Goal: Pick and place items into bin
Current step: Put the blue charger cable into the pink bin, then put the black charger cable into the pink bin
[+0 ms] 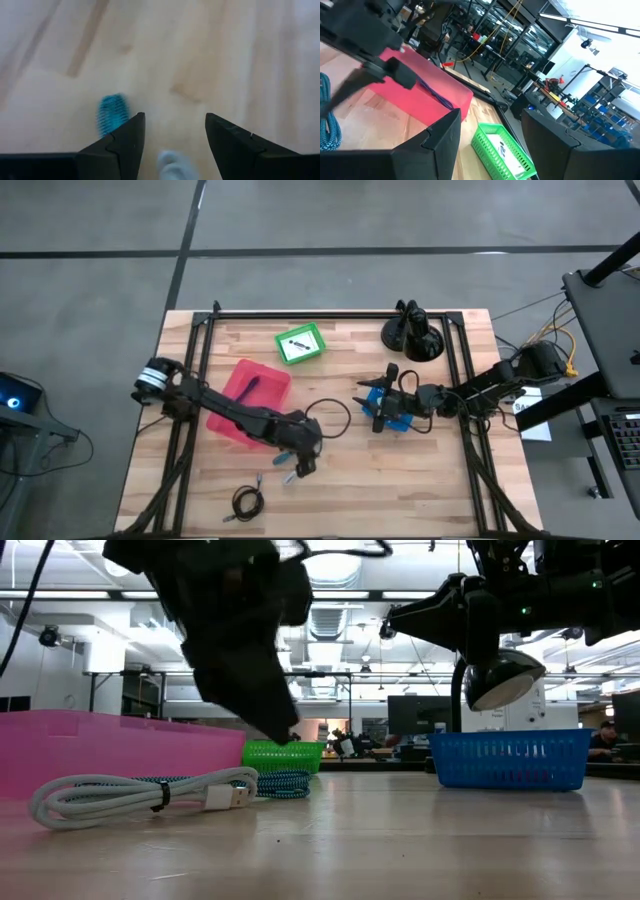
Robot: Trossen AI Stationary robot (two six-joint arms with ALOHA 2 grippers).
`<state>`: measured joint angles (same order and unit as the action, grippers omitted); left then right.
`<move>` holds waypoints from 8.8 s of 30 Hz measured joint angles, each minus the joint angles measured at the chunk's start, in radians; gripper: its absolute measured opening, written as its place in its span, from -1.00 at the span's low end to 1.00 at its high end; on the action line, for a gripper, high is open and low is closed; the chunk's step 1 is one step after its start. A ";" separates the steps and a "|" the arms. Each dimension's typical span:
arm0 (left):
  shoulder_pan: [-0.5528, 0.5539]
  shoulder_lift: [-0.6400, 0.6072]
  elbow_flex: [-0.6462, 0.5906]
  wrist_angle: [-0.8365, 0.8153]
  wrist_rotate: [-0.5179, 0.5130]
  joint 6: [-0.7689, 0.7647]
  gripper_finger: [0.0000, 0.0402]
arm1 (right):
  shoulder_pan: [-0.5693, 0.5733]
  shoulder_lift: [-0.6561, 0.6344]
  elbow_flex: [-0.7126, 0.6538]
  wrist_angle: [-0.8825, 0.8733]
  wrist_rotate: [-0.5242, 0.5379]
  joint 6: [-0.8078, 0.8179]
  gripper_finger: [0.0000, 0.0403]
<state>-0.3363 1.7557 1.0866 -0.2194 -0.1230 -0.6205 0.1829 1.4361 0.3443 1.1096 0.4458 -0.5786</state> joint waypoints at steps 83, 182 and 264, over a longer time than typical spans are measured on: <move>0.027 0.102 0.106 -0.106 -0.123 0.086 -0.94 | 0.000 0.000 0.000 -0.005 0.000 -0.006 -0.03; 0.219 -0.558 -0.410 -0.549 -0.592 -0.511 -0.94 | -0.001 0.000 0.000 -0.037 0.000 0.026 -0.03; 0.269 -0.469 -0.276 -0.148 -0.187 0.081 -0.23 | -0.001 0.000 0.000 -0.036 0.000 0.021 -0.03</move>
<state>-0.0673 1.2865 0.8108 -0.3671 -0.3101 -0.5396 0.1822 1.4357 0.3439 1.0733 0.4461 -0.5575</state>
